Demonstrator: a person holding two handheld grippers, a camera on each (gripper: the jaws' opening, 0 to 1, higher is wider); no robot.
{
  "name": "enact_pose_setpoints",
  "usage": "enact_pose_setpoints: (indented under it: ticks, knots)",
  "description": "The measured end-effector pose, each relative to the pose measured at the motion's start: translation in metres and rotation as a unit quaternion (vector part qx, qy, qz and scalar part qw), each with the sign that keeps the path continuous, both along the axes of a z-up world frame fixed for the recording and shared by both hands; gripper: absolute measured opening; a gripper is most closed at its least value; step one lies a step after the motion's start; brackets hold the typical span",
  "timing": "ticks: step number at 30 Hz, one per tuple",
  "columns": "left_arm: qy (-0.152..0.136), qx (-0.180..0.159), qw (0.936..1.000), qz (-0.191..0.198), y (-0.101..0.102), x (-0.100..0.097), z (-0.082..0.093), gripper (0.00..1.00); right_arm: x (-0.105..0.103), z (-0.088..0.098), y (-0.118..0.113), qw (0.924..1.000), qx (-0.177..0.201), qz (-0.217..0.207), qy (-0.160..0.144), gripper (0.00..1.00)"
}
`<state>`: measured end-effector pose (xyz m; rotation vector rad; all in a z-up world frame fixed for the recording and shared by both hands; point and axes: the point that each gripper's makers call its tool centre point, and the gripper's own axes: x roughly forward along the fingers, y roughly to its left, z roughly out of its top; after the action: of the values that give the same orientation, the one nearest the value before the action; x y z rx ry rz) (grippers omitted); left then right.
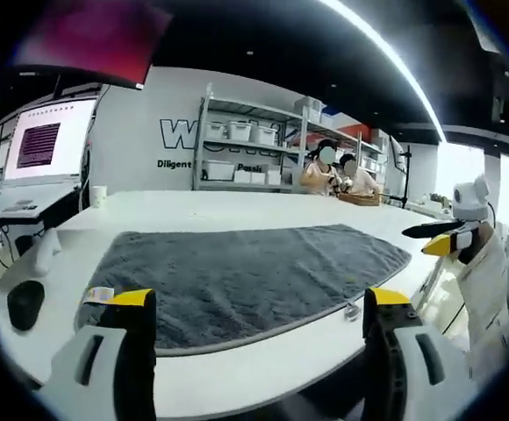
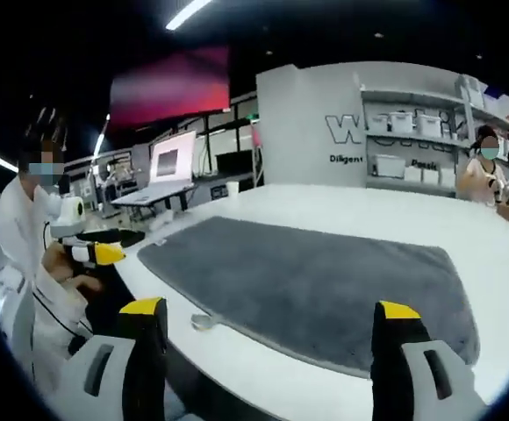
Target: Open the folded towel by lifting each exposed corner and separating the folded layers until the towel lies flat within the target outline without major curled edges
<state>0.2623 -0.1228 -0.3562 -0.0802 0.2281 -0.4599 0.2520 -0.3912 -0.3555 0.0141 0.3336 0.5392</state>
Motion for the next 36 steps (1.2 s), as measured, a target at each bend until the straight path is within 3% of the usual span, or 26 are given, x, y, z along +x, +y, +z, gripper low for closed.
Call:
enact_pose_setpoints:
  ticks: [6,23,36]
  knots:
    - [0.008,0.000,1.0000,0.000,-0.001,0.003,-0.007,0.95,-0.001,-0.012,0.003,0.9998,-0.006,0.002,0.018,0.96]
    - [0.011,-0.014,0.9996,0.021,0.011,0.011,-0.010,0.94,0.006,-0.019,0.005,0.9994,-0.019,0.001,0.028,0.95]
    - [0.014,-0.015,0.9997,0.014,0.006,0.015,-0.011,0.94,0.010,-0.021,-0.005,0.9989,-0.034,-0.009,0.032,0.95]
